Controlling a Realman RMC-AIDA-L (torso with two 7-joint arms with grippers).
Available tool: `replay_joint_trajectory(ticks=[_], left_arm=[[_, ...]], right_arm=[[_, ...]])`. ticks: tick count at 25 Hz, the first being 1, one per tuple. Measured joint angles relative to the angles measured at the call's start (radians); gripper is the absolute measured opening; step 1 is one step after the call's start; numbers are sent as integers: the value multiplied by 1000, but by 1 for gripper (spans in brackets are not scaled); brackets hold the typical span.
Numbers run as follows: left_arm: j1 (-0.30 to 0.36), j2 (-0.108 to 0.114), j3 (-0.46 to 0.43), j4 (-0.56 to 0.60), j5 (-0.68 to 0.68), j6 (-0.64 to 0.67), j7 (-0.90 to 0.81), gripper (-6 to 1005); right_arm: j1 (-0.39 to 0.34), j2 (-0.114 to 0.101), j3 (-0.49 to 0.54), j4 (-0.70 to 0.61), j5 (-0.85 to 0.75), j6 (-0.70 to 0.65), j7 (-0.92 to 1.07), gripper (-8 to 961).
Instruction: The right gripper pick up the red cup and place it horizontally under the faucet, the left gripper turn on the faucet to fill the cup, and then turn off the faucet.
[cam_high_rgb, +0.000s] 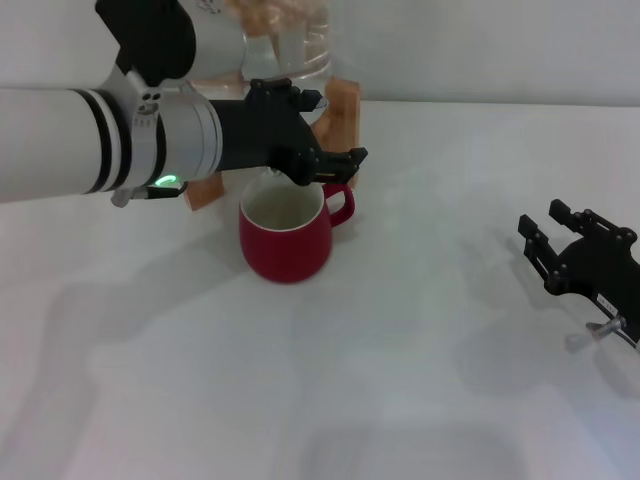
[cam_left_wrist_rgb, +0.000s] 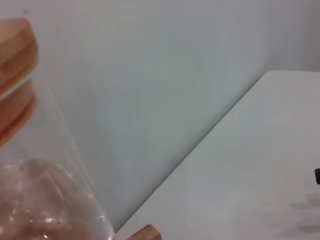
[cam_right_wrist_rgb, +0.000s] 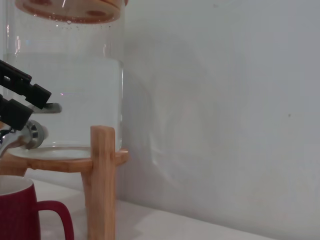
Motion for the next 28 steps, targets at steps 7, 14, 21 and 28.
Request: replay_joint_trajectory(ticks=[7, 14, 21, 28], left_arm=[[1, -1, 41, 7, -5, -3, -1, 875], [25, -3, 58, 55, -10, 2, 0, 875], [120, -4, 108, 133, -70, 95, 60, 875], [247, -4, 117, 155, -387, 163, 334, 875]], right_arm=[[-2, 0, 0, -1, 0, -2, 0, 394], [-4, 0, 0, -1, 0, -3, 0, 394], [-5, 0, 0, -1, 0, -4, 0, 395], [-5, 0, 1, -1, 0, -4, 0, 395]])
